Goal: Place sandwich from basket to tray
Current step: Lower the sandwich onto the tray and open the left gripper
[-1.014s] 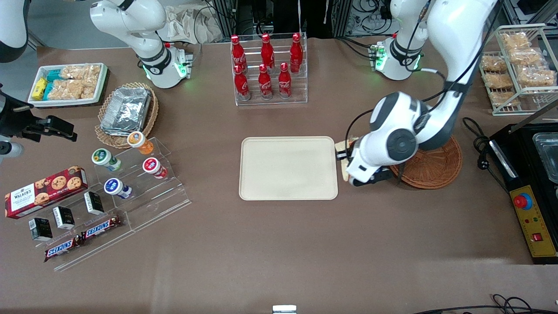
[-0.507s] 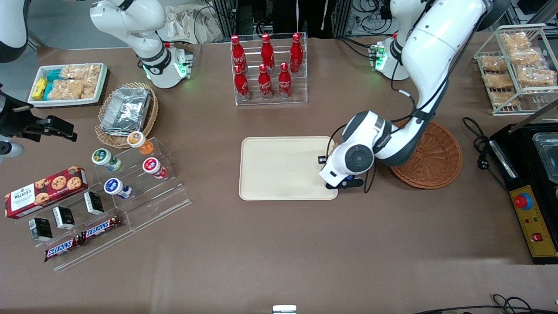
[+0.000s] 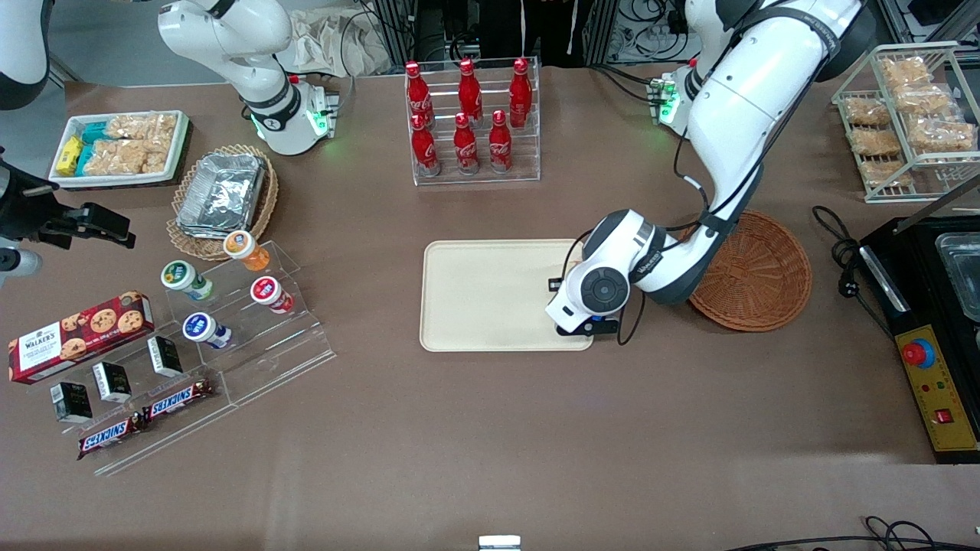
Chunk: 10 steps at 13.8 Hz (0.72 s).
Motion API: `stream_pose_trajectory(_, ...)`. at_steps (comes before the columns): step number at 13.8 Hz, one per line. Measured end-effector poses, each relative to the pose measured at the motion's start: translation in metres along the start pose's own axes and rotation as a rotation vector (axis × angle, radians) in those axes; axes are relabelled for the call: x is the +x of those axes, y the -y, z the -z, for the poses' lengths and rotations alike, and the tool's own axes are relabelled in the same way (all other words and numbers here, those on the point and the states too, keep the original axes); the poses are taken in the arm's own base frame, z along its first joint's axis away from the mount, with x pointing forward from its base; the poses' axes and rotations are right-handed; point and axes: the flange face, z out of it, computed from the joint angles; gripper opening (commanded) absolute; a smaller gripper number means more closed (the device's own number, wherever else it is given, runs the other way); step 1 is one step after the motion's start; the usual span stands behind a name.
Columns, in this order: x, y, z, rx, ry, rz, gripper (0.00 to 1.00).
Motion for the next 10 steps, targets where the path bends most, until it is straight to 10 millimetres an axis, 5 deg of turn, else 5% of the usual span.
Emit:
stream_pose_trajectory(6, 0.007, 0.001, 0.020, 0.001, -0.044, 0.002, 1.00)
stream_pose_trajectory(10, -0.003, 0.020, 0.091, 0.024, -0.083, 0.033, 1.00)
